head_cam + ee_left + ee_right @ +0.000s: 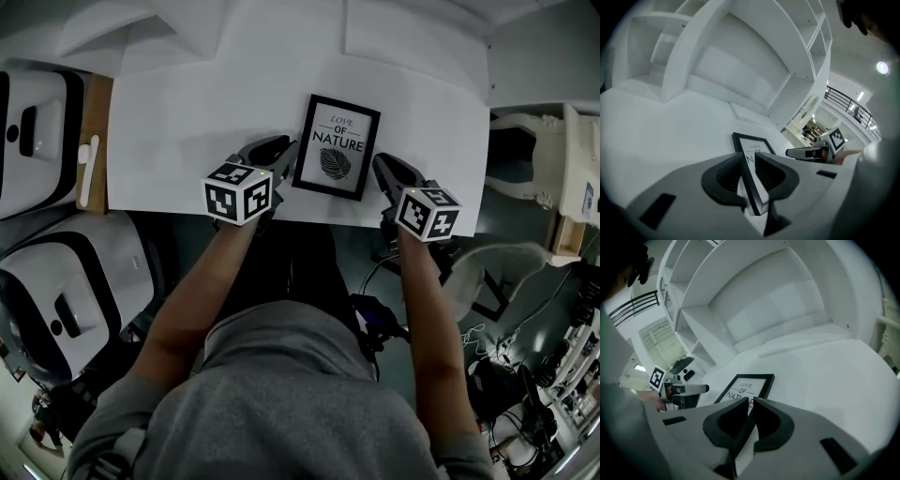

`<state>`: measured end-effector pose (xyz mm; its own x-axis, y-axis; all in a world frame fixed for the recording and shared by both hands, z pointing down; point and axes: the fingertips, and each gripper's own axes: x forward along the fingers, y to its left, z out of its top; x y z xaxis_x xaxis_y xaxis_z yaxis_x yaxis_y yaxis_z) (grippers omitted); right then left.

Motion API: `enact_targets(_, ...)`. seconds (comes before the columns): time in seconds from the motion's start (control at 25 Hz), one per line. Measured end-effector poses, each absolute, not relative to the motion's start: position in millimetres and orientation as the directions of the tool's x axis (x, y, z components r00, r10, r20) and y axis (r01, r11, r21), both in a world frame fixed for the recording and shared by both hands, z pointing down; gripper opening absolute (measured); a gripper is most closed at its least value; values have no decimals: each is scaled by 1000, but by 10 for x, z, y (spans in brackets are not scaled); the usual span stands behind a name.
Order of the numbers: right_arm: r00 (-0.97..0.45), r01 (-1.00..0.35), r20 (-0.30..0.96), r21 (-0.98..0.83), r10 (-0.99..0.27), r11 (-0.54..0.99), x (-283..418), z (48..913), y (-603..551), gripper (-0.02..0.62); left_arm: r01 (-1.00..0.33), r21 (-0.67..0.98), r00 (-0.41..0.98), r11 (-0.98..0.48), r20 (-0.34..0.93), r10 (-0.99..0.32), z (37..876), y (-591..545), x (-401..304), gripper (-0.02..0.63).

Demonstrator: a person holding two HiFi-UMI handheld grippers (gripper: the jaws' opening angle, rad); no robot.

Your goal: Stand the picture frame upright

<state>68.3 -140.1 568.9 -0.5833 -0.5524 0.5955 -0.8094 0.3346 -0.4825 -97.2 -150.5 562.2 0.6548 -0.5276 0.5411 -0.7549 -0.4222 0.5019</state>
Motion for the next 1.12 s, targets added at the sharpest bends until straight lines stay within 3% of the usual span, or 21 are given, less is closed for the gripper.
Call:
enact_targets(0.12,-571,-818,611,-481,-549,316,668,5762,-1428,29,-724,555,688,-409,540,-484,5703,-1494,-892,131)
enact_targets(0.24,-556,-827,619,-474,-554,301,673,5792,-1461,32,-717,568,696,-404,560,-449,5771,-1490,-841,150)
enact_targets(0.28,-557,-827,623,-476,-549,298,663,5810,-1469,44,-717,570,696,-400,565,-442,5787,-1495,-832,152)
enact_targets(0.36,-561,-825,632,-483,-535,294,629,5846,-1478,132,-719,572,694,-394,575,-433,5812,-1509,-825,152)
enact_targets(0.64,-561,-828,689,-468,-460,309,542,5978,-1465,202,-714,574,700,-401,600,-388,5903,-1538,-727,157)
enact_targets(1.12,-548,-835,717,-440,-431,330,439,6039,-1431,210,-742,560,667,-368,665,-334,6062,-1560,-607,180)
